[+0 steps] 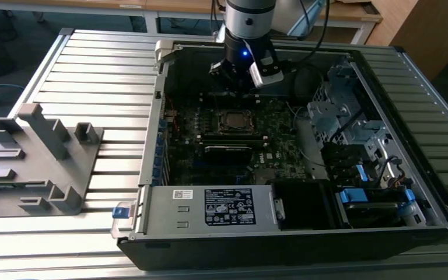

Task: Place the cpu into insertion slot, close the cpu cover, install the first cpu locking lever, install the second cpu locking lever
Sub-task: 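Install the first cpu locking lever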

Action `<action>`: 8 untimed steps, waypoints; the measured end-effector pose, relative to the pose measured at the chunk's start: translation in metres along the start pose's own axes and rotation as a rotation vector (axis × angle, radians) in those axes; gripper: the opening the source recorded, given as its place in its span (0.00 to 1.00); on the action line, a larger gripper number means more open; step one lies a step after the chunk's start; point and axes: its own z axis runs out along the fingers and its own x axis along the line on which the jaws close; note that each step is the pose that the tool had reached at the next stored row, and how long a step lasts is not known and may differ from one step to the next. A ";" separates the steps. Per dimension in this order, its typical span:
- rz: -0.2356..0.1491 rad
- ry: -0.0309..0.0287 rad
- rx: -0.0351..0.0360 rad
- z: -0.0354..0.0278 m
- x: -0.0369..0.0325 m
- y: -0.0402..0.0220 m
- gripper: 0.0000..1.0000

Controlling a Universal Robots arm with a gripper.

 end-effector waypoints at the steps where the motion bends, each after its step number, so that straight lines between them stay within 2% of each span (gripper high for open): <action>1: -0.009 0.0002 0.0007 0.0001 0.0000 0.0000 0.10; 4: -0.033 0.0003 0.0055 0.0002 0.0000 0.0000 0.10; 8: -0.036 0.0004 0.0061 0.0002 0.0000 0.0000 0.10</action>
